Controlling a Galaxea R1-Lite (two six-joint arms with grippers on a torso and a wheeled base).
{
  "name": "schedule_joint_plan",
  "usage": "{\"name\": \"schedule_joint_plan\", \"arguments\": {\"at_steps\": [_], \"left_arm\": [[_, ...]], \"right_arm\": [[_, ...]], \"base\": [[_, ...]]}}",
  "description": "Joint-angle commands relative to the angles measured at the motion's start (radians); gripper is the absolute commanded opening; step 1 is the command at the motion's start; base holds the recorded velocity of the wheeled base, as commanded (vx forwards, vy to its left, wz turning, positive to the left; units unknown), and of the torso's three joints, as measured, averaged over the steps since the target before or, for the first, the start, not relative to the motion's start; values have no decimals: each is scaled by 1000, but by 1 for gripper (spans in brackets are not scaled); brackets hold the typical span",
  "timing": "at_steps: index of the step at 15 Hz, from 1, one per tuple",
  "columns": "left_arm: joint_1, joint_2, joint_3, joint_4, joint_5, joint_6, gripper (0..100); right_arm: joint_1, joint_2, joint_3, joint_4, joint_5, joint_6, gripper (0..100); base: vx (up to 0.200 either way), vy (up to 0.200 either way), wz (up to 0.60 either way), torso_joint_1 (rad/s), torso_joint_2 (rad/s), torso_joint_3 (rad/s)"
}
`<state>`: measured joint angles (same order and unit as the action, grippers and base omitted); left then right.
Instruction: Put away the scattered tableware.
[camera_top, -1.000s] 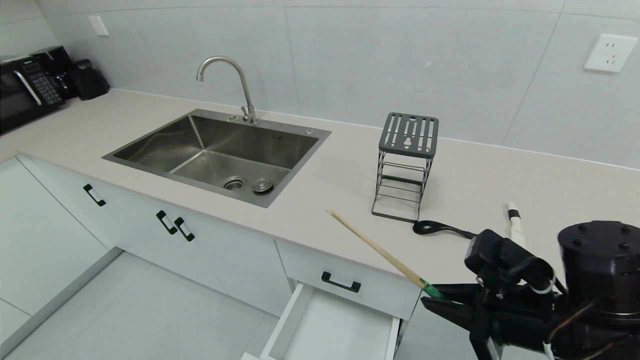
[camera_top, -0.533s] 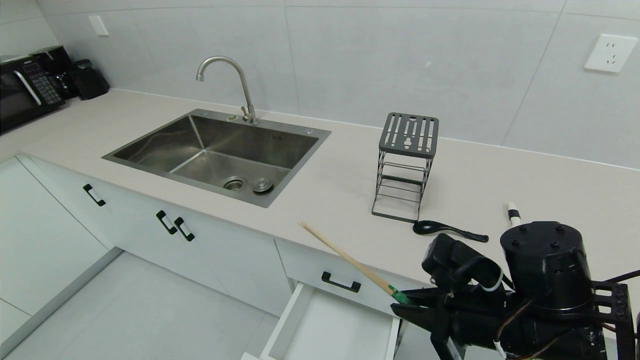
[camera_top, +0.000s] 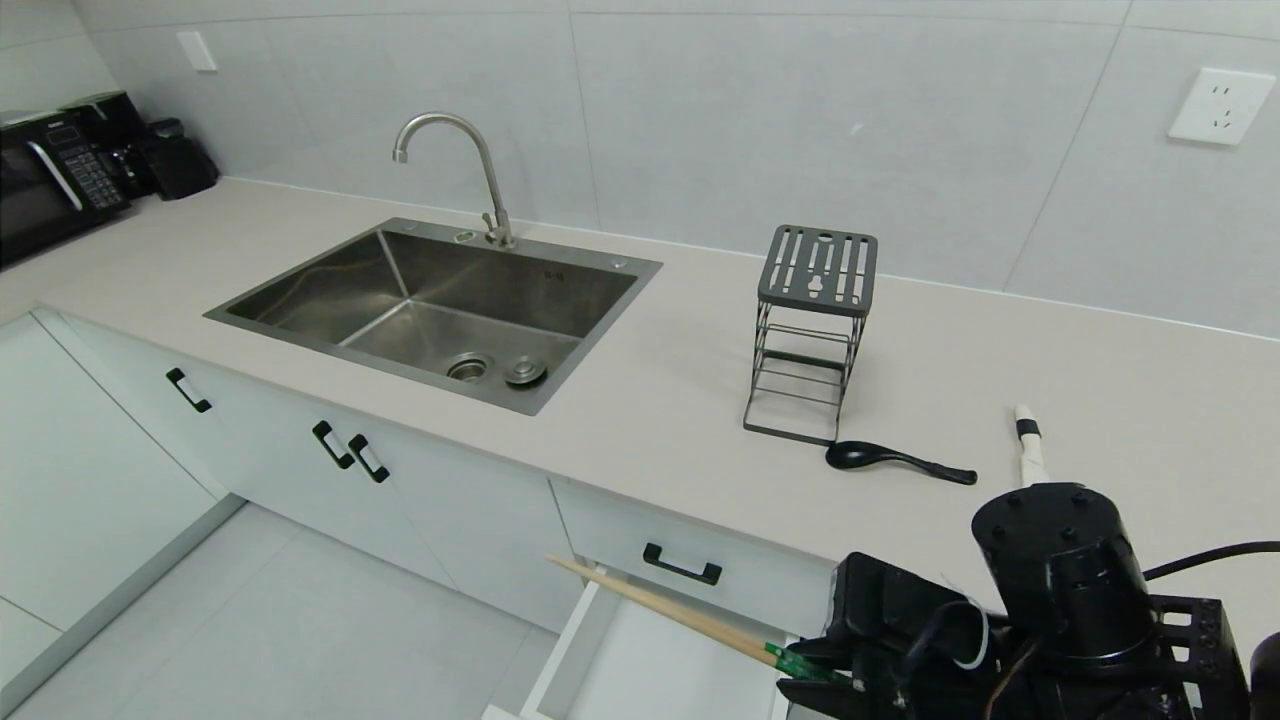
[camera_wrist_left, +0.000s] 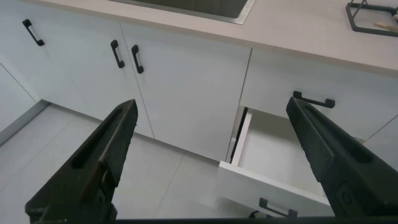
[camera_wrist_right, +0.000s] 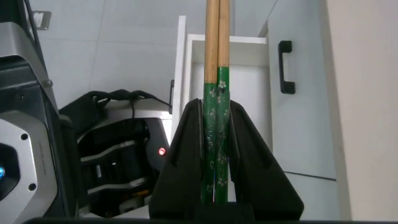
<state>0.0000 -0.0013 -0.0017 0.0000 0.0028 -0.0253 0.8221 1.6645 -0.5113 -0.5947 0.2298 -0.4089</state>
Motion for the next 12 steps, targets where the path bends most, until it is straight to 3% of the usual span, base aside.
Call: {"name": "schedule_joint_plan", "arguments": {"at_steps": [1,7,12], "left_arm": [[0,1,0,0,0,-1,100],[0,1,0,0,0,-1,100],[0,1,0,0,0,-1,100]], "right_arm": [[20,29,5,-4,2,-2,0],[97,6,-30,-36,-6,36,0],[149,-20,-16,-39,-119,125,0]], "base": [[0,0,0,0,0,0],[0,0,0,0,0,0],[0,0,0,-96,198,97]]}}
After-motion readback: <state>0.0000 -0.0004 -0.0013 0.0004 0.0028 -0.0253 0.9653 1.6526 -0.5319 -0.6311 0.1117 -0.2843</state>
